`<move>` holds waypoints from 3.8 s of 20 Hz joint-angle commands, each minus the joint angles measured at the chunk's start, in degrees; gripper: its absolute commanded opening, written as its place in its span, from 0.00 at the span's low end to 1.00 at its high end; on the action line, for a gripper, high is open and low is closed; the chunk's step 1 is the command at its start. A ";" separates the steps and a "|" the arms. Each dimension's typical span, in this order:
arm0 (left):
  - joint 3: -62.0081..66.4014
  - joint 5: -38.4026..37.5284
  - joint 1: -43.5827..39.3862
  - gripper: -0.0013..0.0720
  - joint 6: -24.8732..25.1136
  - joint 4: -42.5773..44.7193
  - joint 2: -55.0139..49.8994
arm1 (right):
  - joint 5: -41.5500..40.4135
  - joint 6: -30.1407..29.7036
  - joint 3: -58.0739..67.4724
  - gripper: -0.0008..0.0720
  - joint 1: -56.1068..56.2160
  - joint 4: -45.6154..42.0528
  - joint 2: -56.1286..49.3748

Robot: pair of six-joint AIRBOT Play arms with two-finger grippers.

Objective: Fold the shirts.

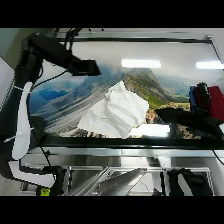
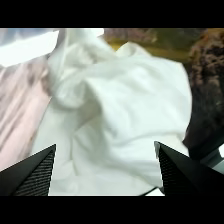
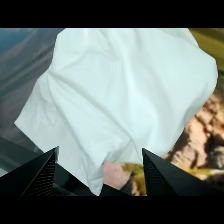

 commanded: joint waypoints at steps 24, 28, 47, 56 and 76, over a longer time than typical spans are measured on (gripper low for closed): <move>-45.90 -30.95 -2.64 0.47 23.10 -9.11 1.73 | -28.61 -22.25 28.04 0.91 37.16 -18.78 -47.54; -45.90 -32.79 -2.51 0.03 23.08 -9.46 1.73 | -33.09 -22.18 28.04 0.90 37.11 -22.36 -49.37; -14.62 -11.93 17.18 0.03 13.81 -17.03 35.45 | -32.57 -4.46 28.04 0.05 17.14 -22.18 7.58; -12.52 -14.49 27.08 0.03 11.30 -17.00 49.33 | -23.69 -3.13 27.96 0.05 17.00 -22.18 10.47; -5.88 -13.38 24.55 0.95 12.96 -9.57 -8.72 | -34.14 -2.19 25.55 0.49 10.32 -16.52 -33.07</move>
